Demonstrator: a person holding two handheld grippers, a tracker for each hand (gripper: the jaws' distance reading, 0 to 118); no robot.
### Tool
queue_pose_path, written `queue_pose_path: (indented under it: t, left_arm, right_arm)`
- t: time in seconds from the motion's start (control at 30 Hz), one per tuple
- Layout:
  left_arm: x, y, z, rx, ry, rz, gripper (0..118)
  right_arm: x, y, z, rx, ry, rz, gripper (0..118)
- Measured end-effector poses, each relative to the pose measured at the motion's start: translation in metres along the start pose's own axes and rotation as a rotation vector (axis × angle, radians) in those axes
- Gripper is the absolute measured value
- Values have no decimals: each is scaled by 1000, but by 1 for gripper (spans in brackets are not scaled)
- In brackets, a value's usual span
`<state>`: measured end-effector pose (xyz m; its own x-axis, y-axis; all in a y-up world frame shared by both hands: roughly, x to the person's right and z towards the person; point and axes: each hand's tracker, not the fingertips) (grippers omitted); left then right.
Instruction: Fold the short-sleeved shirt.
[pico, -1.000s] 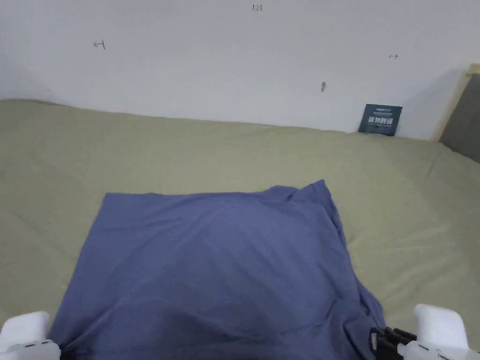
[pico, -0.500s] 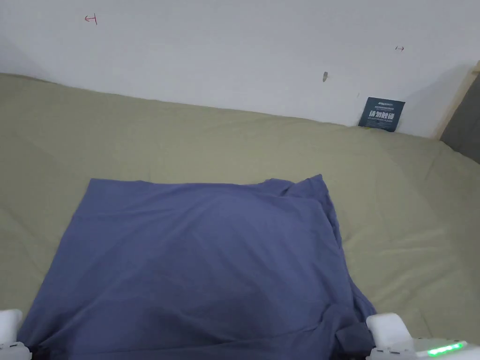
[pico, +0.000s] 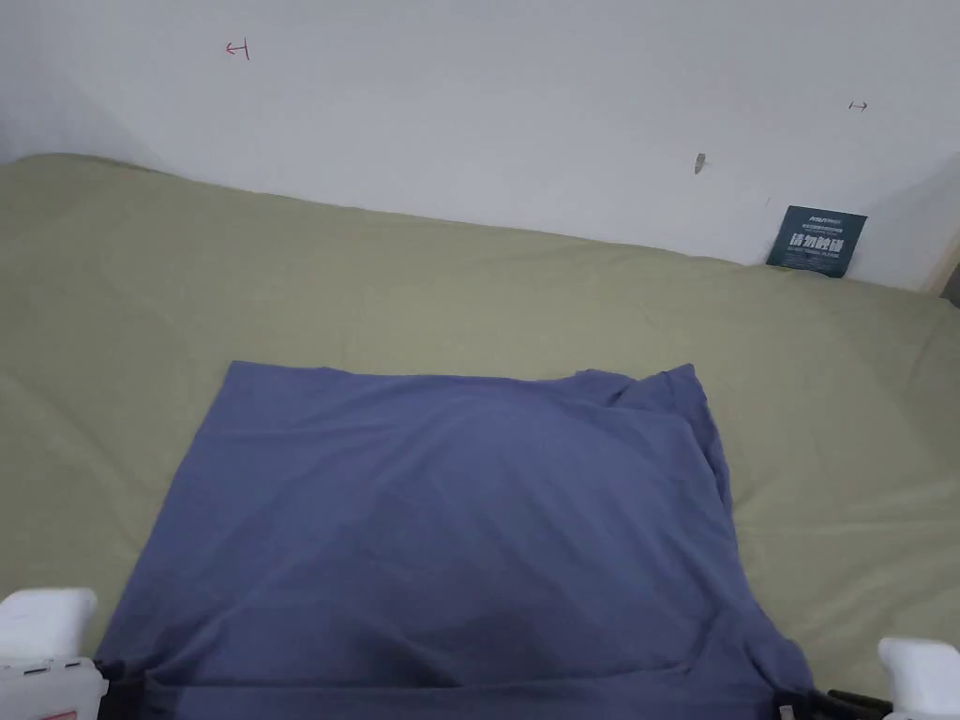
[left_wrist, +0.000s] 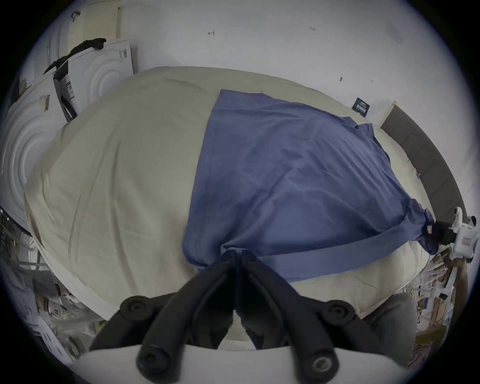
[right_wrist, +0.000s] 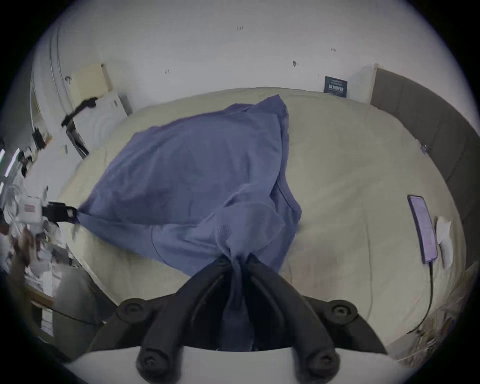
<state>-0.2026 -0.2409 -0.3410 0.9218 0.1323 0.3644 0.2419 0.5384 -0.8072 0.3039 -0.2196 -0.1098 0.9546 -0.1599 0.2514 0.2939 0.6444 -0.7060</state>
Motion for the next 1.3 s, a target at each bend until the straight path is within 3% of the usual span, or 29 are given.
queue_pose_path:
  t: [0.07,0.2,0.4,0.6,0.73,0.83,0.87,0.9,0.97,1.0,1.1,1.2,1.23,1.3]
  left_arm:
    - [-2,18,-2,8,-13,-14,3]
    - [1,60,-4,-8,-48,-64,3]
    - [8,129,-29,-42,-30,-235,3]
    - [19,186,-72,-129,-8,-336,3]
    - [22,207,-103,-168,-1,-415,3]
    - [16,222,-119,-163,-2,-370,8]
    - [12,225,-122,-163,2,-337,14]
    - [9,227,-124,-153,8,-325,17]
    - [3,230,-121,-120,30,-284,20]
    - [0,230,-116,-94,29,-263,20]
    - [-3,228,-87,29,49,-221,21]
    - [7,217,-41,206,59,-195,21]
    - [13,213,-25,268,71,-187,21]
    - [31,197,3,372,76,-165,20]
  right_arm:
    - [5,15,-2,-12,11,-6,9]
    - [14,50,-15,-59,9,58,9]
    - [29,117,-45,-128,44,76,9]
    - [26,177,-95,-254,31,166,9]
    - [32,202,-130,-280,1,74,10]
    - [38,209,-149,-251,-9,-10,11]
    - [42,209,-154,-242,-23,-36,14]
    - [44,209,-157,-233,-41,-54,25]
    - [52,207,-157,-200,-88,-82,77]
    - [57,205,-152,-156,-77,-120,83]
    - [60,203,-123,8,-58,-187,81]
    - [35,196,-74,236,-200,-47,75]
    - [22,192,-57,300,-238,-3,64]
    - [-6,182,-33,348,-283,5,43]
